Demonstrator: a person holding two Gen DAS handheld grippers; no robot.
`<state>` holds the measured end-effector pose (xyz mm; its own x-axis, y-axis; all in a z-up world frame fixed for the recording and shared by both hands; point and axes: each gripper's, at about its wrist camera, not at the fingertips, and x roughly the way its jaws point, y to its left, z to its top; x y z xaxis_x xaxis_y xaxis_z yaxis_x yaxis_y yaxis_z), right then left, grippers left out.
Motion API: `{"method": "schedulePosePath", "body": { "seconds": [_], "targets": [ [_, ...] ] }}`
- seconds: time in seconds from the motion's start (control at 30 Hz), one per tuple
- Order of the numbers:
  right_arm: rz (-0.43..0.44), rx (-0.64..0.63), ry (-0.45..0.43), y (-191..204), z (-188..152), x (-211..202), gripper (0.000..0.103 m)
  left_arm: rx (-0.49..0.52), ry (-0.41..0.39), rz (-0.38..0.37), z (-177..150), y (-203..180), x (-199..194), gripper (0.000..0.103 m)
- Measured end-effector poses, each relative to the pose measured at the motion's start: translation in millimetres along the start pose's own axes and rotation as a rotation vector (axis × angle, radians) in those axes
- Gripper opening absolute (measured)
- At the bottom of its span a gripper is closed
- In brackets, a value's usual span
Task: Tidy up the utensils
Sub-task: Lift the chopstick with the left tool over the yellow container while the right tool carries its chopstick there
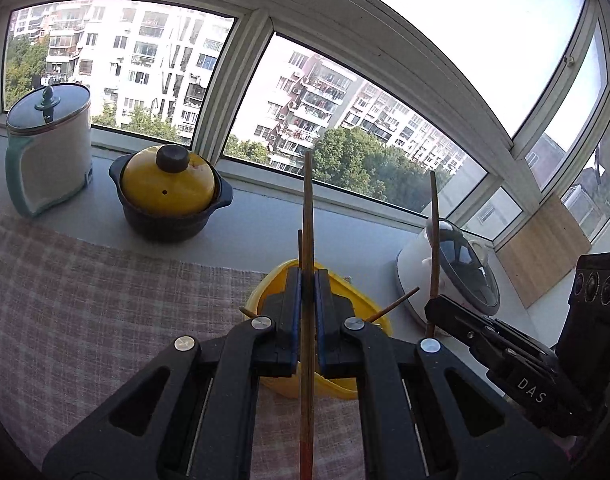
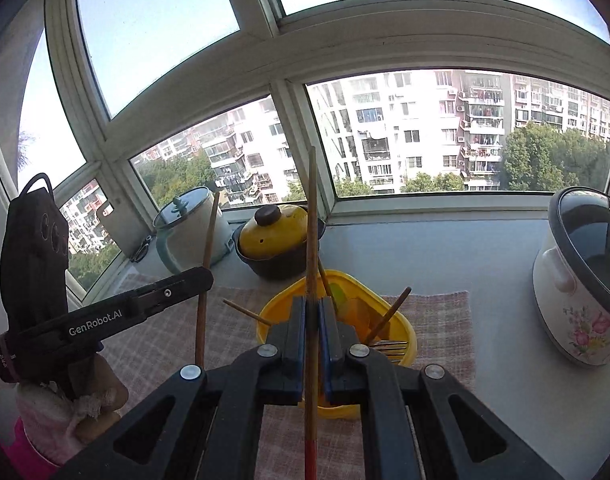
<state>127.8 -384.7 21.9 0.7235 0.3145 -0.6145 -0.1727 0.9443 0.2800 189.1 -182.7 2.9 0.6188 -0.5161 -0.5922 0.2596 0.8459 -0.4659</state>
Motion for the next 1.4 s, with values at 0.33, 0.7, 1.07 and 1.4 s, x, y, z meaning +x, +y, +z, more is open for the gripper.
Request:
{"method": "schedulePosePath", "body": {
  "seconds": [0.33,0.7,1.07,1.4],
  "targets": [
    [-0.012,0.024,-0.023,-9,21,21,0.004,-0.025,-0.028,0.005,32,-7,27,0.004],
    [-0.026,0.041,-0.022,-24,35,44,0.004,0.008,-0.02,0.03,46,-14,58,0.004],
    [-0.015,0.038,0.018,-28,29,72,0.004,0.007,0.0,0.027,44,-11,81,0.004],
    [-0.01,0.054,0.033,-34,18,72,0.004,0.01,0.007,0.014,35,-8,81,0.004]
  ]
}}
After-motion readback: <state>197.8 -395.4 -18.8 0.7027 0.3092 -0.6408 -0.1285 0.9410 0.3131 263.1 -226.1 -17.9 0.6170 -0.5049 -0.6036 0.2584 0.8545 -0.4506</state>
